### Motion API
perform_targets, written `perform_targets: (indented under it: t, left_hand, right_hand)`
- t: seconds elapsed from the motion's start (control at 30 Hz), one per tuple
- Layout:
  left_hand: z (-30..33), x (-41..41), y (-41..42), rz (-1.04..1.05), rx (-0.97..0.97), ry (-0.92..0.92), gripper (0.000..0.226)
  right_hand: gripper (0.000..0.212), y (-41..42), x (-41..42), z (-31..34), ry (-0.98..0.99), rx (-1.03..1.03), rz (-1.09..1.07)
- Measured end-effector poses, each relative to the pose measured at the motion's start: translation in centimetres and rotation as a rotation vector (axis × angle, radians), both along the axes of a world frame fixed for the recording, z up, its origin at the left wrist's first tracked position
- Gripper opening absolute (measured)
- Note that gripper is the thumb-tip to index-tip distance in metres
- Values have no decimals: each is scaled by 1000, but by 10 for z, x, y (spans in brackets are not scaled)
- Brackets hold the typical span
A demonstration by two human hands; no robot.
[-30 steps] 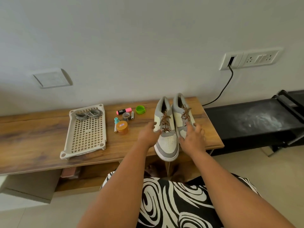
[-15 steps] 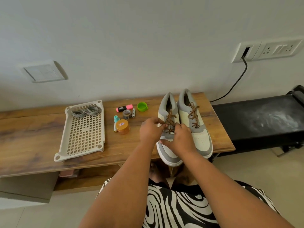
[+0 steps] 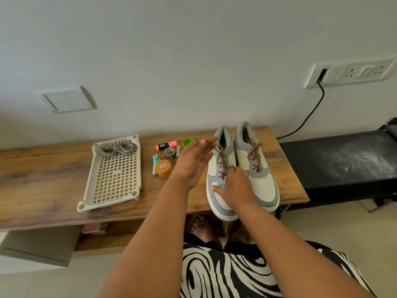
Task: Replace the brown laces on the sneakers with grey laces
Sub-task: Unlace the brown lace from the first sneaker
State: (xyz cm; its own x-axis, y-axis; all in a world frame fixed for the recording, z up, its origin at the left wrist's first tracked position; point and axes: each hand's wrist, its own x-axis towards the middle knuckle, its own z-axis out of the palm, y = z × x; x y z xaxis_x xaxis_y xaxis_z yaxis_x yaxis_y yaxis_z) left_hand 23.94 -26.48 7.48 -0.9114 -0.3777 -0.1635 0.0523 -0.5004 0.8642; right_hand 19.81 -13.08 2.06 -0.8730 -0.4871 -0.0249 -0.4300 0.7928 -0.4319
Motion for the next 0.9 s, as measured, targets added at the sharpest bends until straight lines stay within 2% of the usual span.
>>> perform_targets:
  t: [0.07, 0.13, 0.3, 0.4, 0.47, 0.53, 0.63, 0.67, 0.7, 0.77, 0.83, 0.9]
  left_hand:
    - [8, 3, -1, 23, 96, 63, 19]
    - [13, 6, -2, 31, 96, 56, 21]
    - [22, 5, 4, 105, 92, -103, 24]
    - [26, 7, 6, 116, -71, -169, 26]
    - [27, 11, 9, 67, -141, -142, 25]
    - [30, 14, 6, 92, -50, -57, 23]
    - [43, 18, -20, 265, 245, 141, 21]
    - [43, 19, -30, 325, 222, 145, 21]
    - [40, 20, -35, 364, 124, 90, 21]
    - [20, 20, -36, 336, -254, -190, 20]
    - [-4, 17, -29, 115, -703, -563, 12]
    - [-18, 11, -25, -216, -1014, -860, 29]
  right_hand:
    - [71, -1, 2, 1, 9, 24, 6]
    - [69, -1, 3, 2, 24, 62, 22]
    - [69, -1, 0, 4, 33, 111, 57]
    - [69, -2, -1, 2, 43, 146, 68]
    - [67, -4, -3, 0, 58, 191, 94]
    - [68, -5, -5, -2, 59, 205, 101]
    - [73, -5, -10, -7, 40, 187, 73]
    - [73, -5, -10, -7, 40, 196, 77]
    - [73, -5, -11, -7, 46, 207, 86]
    - [75, -5, -11, -4, 41, 204, 92]
    - [79, -3, -9, -2, 2, 160, 71]
    - [70, 0, -12, 1, -59, 61, 27]
